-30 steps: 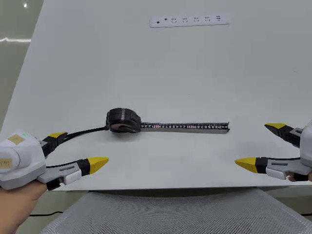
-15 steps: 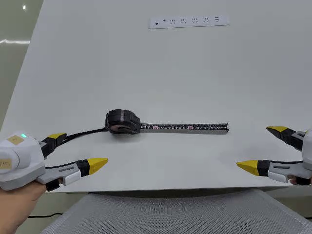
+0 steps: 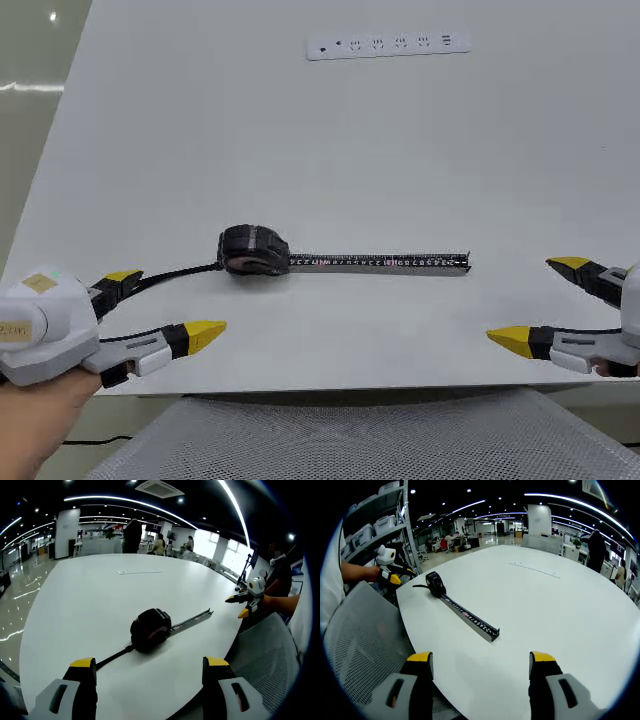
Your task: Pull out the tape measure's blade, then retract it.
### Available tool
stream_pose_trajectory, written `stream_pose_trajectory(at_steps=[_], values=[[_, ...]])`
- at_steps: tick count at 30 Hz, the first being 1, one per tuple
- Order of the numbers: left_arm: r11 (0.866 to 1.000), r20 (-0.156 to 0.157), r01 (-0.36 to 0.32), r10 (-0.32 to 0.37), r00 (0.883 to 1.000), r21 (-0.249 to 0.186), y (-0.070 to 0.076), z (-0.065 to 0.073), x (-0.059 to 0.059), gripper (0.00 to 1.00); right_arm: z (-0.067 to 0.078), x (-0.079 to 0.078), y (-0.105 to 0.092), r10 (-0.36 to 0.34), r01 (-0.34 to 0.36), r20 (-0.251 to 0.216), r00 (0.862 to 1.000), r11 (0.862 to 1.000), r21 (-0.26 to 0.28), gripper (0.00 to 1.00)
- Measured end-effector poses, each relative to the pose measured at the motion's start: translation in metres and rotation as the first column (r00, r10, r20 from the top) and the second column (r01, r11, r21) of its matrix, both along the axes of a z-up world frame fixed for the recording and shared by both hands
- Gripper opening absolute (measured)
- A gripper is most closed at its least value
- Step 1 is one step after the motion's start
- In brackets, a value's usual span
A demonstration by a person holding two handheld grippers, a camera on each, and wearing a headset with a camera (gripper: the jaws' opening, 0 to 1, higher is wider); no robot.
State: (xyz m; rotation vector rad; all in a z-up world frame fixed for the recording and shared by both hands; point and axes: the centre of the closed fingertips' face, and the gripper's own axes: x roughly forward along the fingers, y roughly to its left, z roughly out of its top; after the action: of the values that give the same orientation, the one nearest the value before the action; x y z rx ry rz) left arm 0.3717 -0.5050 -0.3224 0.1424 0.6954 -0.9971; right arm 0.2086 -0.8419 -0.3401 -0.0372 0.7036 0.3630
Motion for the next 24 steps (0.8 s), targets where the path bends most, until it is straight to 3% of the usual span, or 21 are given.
stream_pose_trajectory(at_steps=[11,24], values=[[1.0,-0.012,0.0,0.0,1.0,0.01,-0.018,-0.002,0.004,0.8,0.006,0.008,0.003,0.013,-0.014,0.053,0.999,1.0,0.019,0.73],[1.0,-0.025,-0.029,0.029,0.999,0.013,-0.039,-0.002,0.009,0.78,0.007,0.013,0.002,0.018,-0.02,0.066,0.998,0.999,0.034,0.68]])
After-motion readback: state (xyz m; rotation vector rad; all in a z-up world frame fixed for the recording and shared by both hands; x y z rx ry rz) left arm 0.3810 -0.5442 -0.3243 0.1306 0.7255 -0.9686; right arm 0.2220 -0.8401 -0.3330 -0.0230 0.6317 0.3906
